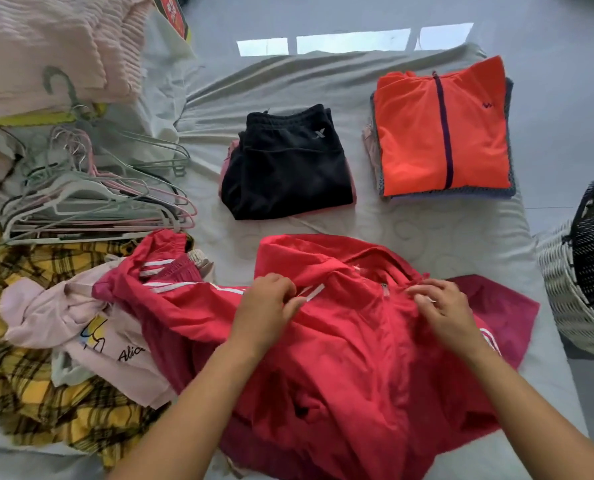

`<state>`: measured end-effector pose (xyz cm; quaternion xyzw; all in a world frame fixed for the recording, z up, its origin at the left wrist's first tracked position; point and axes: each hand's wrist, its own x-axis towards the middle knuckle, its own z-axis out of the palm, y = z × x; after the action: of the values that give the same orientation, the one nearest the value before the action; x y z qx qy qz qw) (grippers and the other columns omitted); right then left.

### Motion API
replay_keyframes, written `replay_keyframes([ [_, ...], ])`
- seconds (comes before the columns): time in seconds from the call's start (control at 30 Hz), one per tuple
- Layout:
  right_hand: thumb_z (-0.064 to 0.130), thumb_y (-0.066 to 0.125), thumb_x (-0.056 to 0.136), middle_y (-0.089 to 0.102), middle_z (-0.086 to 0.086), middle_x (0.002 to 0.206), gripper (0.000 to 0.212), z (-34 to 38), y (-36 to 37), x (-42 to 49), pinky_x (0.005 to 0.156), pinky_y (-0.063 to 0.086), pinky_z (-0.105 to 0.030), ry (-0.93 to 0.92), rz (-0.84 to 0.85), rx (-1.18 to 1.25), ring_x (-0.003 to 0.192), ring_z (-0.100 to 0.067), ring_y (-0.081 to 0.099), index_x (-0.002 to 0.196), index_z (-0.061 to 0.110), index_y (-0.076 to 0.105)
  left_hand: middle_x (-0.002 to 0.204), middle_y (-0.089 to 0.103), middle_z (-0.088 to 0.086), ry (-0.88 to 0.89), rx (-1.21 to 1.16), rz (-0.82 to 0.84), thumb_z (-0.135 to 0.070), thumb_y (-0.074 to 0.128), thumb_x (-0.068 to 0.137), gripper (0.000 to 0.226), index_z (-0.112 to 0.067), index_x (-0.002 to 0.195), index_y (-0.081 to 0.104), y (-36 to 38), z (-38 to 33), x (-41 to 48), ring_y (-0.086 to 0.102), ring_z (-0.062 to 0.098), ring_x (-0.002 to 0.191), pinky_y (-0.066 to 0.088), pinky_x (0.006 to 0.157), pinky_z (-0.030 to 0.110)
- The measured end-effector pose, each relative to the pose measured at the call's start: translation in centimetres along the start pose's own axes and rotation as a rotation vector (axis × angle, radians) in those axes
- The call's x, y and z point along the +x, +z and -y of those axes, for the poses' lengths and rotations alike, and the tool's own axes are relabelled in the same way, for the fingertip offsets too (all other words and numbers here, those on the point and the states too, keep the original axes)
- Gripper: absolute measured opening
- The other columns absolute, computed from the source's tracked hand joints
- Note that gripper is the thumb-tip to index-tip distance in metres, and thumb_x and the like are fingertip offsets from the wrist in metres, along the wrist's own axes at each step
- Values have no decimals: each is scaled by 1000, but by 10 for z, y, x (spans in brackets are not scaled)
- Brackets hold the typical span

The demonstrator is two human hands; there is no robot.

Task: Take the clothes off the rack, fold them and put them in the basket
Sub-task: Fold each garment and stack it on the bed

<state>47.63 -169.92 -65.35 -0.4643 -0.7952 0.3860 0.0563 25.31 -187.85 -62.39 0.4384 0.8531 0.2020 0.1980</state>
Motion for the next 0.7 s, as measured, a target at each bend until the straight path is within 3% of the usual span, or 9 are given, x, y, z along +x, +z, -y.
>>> replay_keyframes([
  [0.1, 24, 44, 72, 58, -21, 120, 52, -41, 0, 3, 97, 39, -44, 173, 7, -204, 114, -37, 53, 114, -1, 61, 109, 58, 11, -151, 232, 316, -62, 50, 83, 57, -9, 105, 53, 22, 14, 29, 54, 31, 104, 40, 84, 39],
  [0.17, 22, 58, 84, 54, -21, 127, 48, -53, -2, 6, 98, 37, -41, 276, 132, -234, 118, -36, 50, 124, -3, 52, 116, 59, 11, -315, 217, 453, -69, 52, 77, 67, -11, 112, 49, 35, 23, 35, 55, 31, 109, 42, 85, 39],
  [0.2, 20, 65, 84, 56, -19, 126, 49, -56, -2, 7, 94, 39, -36, 323, 224, -197, 116, -33, 52, 126, -1, 51, 119, 60, 10, -305, 284, 508, -67, 56, 75, 67, -13, 114, 52, 41, 27, 32, 56, 29, 110, 43, 85, 36],
  [0.27, 20, 69, 82, 65, -12, 112, 37, -54, -4, 8, 79, 41, -30, 359, 359, -147, 101, -26, 59, 116, 7, 60, 117, 63, 9, -302, 320, 592, -53, 63, 79, 52, -13, 112, 58, 48, 35, 22, 58, 27, 108, 44, 83, 31],
  [0.37, 17, 68, 84, 68, -6, 88, 12, -47, -19, 7, 68, 39, -29, 250, 272, -158, 85, -23, 60, 94, 12, 68, 89, 68, 7, -308, 46, 520, -36, 64, 82, 27, -13, 95, 65, 43, 47, 11, 63, 27, 94, 43, 73, 30],
  [0.43, 14, 70, 82, 63, -4, 73, 4, -41, -38, 2, 61, 39, -29, 255, 183, -14, 71, -19, 56, 80, 12, 67, 76, 56, 5, -208, -97, 365, -41, 63, 76, 33, -9, 82, 66, 22, 54, 7, 60, 28, 84, 38, 69, 28],
  [0.53, 18, 75, 76, 62, -9, 73, 14, -31, -78, -3, 61, 38, -29, 388, 193, 331, 69, -19, 53, 80, 7, 67, 74, 52, 0, -209, -462, 208, -17, 71, 81, 12, -12, 77, 60, -32, 47, 0, 49, 13, 70, 36, 59, 15],
  [0.6, 28, 76, 73, 69, -17, 89, 34, -14, -105, -6, 71, 43, -31, 440, 316, 478, 80, -24, 58, 94, 2, 68, 65, 52, -8, -212, -665, 167, -19, 72, 77, 16, -11, 77, 58, -74, 33, -7, 46, 5, 61, 35, 52, 14],
  [0.7, 46, 68, 72, 72, -18, 95, 51, 24, -140, -16, 78, 49, -35, 412, 399, 443, 83, -27, 65, 97, 2, 70, 73, 64, -9, -151, -748, 120, -23, 73, 74, 10, -18, 82, 70, -128, 9, -19, 56, -1, 69, 44, 62, 11],
])
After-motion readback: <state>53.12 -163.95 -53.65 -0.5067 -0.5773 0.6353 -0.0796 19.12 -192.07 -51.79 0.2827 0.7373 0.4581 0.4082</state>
